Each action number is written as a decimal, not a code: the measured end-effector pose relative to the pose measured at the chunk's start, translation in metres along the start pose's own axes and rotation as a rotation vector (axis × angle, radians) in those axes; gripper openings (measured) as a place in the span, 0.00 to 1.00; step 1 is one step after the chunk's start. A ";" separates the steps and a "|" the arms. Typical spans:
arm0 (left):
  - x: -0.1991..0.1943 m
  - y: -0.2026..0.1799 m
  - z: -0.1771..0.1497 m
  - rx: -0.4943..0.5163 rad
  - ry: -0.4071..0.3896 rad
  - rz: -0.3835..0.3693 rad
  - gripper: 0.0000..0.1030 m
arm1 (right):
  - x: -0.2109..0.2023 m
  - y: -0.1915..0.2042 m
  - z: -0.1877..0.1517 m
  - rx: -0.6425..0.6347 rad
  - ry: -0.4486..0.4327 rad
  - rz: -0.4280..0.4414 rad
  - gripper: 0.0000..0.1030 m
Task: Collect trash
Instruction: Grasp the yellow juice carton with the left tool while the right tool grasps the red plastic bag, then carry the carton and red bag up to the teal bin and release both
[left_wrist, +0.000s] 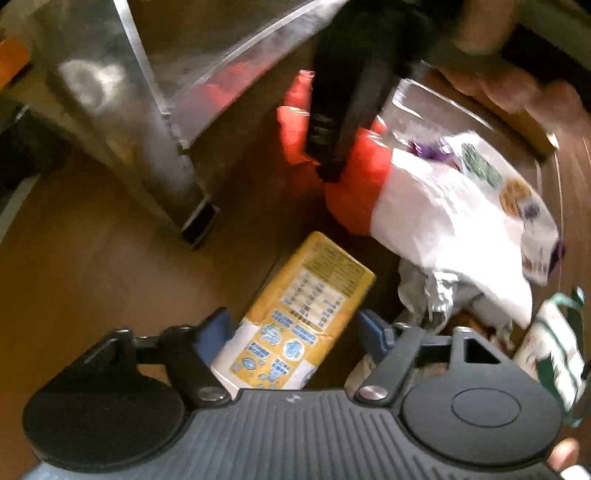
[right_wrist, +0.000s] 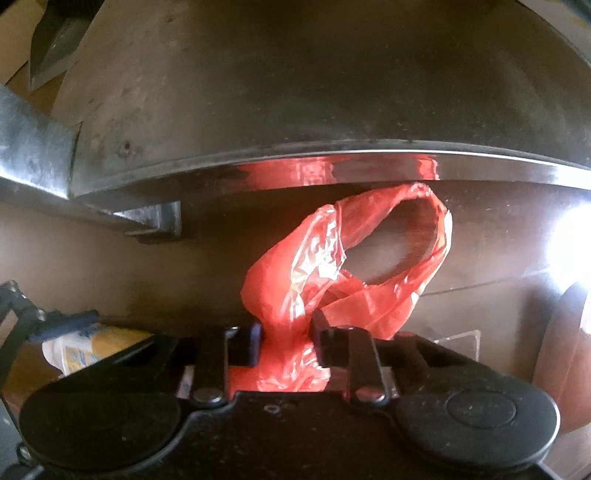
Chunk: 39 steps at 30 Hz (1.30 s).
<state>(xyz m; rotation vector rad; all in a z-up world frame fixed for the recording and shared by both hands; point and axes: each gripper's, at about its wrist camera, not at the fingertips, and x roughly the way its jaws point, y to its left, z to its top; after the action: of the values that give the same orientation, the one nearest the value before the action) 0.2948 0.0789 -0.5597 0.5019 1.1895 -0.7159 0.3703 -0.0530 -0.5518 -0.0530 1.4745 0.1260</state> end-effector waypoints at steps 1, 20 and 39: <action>-0.004 0.005 -0.002 -0.028 -0.002 0.010 0.67 | -0.001 -0.002 -0.003 -0.001 -0.008 0.000 0.15; -0.137 0.066 -0.077 -0.730 -0.039 0.089 0.54 | -0.167 -0.042 -0.057 0.094 -0.235 0.098 0.11; -0.423 0.033 -0.060 -0.772 -0.445 0.443 0.52 | -0.436 -0.060 -0.145 -0.120 -0.537 0.237 0.10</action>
<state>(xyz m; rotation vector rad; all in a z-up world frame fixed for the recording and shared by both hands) 0.1955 0.2420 -0.1767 -0.0563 0.8031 0.0456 0.1942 -0.1514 -0.1350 0.0566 0.9308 0.3909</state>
